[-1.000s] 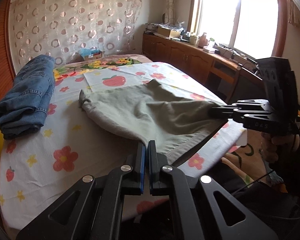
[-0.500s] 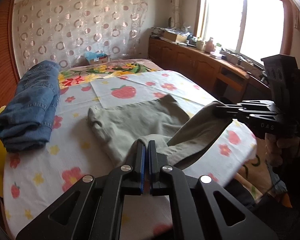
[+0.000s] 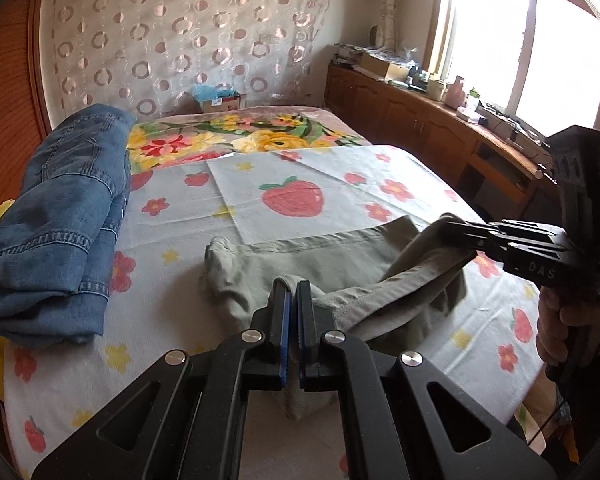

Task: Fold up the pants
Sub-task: 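Fold the held trousers over onto themselves with both grippers, then open both grippers and release the folded trousers onto the sheet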

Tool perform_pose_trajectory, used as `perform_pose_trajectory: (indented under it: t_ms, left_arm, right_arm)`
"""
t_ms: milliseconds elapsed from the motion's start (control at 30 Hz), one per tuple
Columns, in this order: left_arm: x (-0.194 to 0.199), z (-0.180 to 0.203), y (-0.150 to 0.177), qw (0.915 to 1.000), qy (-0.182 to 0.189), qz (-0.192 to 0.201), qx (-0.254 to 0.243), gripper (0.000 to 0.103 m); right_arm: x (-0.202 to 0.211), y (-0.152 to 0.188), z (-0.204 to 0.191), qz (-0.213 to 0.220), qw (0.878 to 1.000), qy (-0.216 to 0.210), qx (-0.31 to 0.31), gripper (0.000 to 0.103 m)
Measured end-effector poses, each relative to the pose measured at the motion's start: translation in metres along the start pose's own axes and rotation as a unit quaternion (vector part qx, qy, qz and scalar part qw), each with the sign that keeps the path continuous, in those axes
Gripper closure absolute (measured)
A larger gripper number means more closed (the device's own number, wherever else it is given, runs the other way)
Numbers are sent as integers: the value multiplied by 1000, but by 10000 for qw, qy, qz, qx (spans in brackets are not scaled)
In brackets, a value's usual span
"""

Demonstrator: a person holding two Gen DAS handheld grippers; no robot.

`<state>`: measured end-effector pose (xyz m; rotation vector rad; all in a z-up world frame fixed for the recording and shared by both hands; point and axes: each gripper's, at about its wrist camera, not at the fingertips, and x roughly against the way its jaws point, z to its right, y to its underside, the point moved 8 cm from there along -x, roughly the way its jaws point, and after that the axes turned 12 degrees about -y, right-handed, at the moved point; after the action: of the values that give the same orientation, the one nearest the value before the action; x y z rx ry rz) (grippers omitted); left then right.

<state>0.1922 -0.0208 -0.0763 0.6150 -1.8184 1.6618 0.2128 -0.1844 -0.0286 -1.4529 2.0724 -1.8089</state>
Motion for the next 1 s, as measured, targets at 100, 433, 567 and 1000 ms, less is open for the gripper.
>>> perform_pose_trajectory:
  t_ms: [100, 433, 567, 1000]
  left_arm:
    - [-8, 0, 2, 10000, -33, -68, -2, 99]
    - [-10, 1, 8, 9999, -111, -78, -17, 99]
    - [-2, 4, 9, 9999, -138, 0, -75, 98]
    - [19, 1, 18, 9996, -98, 197, -181, 32]
  right_arm:
    - [-8, 2, 4, -62, 10000, 50, -8, 97]
    - [-13, 5, 6, -129, 9999, 41, 47, 95]
    - [-3, 6, 3, -33, 9997, 108, 220, 92]
    - [23, 19, 1, 131, 9977, 295, 599, 62]
